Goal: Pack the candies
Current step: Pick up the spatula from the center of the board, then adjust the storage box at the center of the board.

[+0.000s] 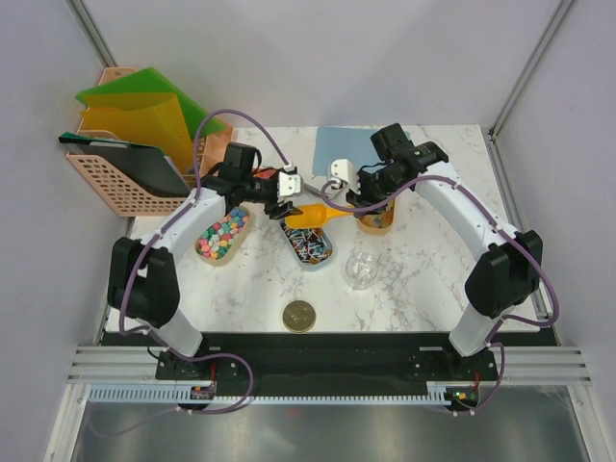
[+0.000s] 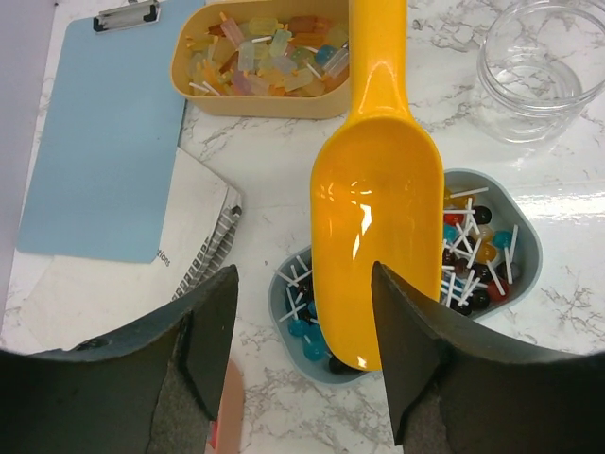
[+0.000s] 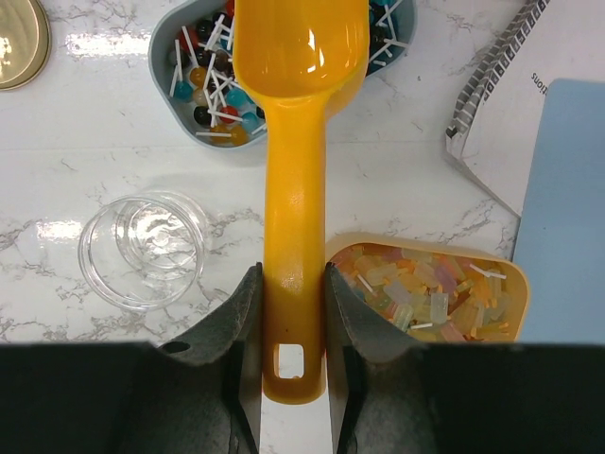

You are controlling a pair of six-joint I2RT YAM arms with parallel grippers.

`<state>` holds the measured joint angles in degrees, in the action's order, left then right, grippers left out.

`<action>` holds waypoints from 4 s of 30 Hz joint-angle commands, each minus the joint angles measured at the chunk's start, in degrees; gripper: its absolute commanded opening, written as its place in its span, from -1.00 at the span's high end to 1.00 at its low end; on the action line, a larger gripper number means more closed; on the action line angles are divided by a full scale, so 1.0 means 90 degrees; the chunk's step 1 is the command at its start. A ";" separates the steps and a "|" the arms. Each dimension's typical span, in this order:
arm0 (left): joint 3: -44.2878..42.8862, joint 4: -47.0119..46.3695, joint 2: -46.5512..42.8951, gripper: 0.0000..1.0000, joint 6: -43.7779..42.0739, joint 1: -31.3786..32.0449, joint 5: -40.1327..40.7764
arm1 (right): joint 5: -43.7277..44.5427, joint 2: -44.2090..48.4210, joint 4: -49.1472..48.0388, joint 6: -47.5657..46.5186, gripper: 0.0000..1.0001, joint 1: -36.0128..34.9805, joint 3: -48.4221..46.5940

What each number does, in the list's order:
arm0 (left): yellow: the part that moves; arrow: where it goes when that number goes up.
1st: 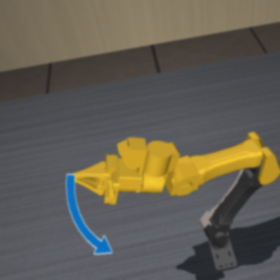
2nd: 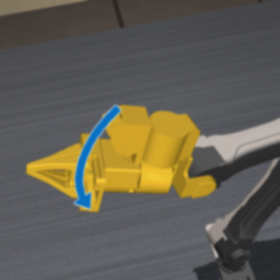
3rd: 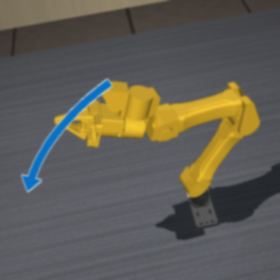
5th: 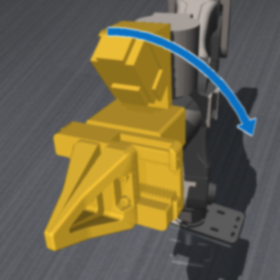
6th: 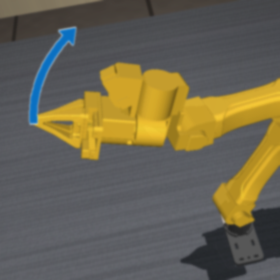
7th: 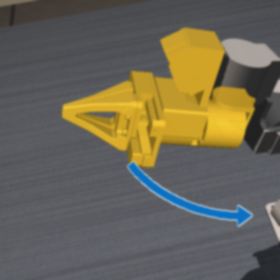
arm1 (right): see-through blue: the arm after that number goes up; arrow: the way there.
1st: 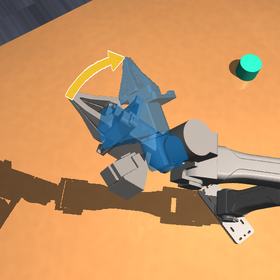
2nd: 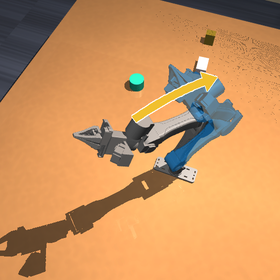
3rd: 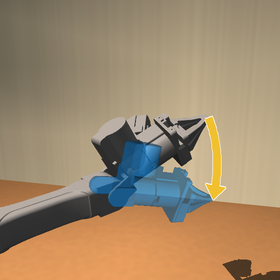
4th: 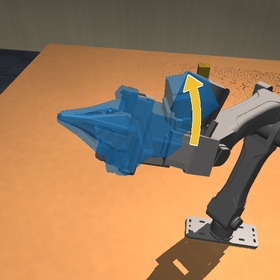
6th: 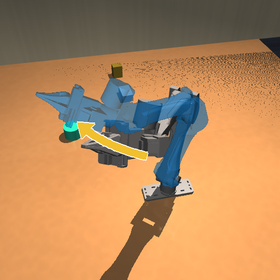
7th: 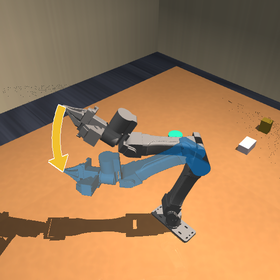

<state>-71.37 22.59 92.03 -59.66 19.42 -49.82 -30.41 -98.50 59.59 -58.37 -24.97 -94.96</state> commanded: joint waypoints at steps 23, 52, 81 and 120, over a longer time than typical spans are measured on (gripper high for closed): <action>-0.1679 0.1982 0.1278 0.84 -0.0080 0.0362 -0.1007 | -0.0293 0.0397 -0.0635 0.0216 1.00 -0.0253 0.0033; -0.2460 0.2676 0.1513 0.95 0.0066 0.0274 -0.1681 | -0.3505 0.0788 -0.0811 -0.1210 -0.14 0.0782 0.1069; -0.2909 0.2685 0.1904 0.95 0.0467 0.0420 -0.1564 | -0.3193 0.0310 -0.0782 -0.0673 0.13 0.0480 0.0541; 0.0059 0.1738 0.0575 0.95 0.1404 0.0654 0.1885 | 0.0713 0.1471 -0.2549 0.2677 1.00 0.1564 0.1097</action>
<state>-72.05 38.72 100.62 -44.86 23.55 -29.36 -26.30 -88.12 39.16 -36.49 -10.92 -86.37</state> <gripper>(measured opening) 0.028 0.348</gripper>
